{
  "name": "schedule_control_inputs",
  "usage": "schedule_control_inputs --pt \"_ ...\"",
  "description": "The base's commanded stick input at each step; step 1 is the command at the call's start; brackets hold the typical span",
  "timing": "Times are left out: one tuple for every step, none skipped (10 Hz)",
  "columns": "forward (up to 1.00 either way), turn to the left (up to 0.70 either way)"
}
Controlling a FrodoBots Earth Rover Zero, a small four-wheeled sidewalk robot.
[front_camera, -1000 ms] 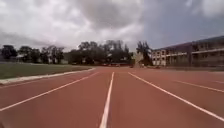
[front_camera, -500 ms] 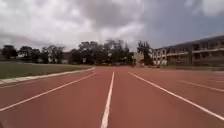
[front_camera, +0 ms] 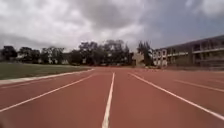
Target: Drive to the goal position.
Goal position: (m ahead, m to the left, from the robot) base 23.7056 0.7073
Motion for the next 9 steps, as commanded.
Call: schedule_control_inputs --pt "0.6 0.0" --pt "0.6 0.0" --pt "0.6 0.0" --pt "0.6 0.0" --pt "0.6 0.0" --pt "0.6 0.0" --pt "0.6 0.0" --pt "0.6 0.0" --pt "0.6 0.0"
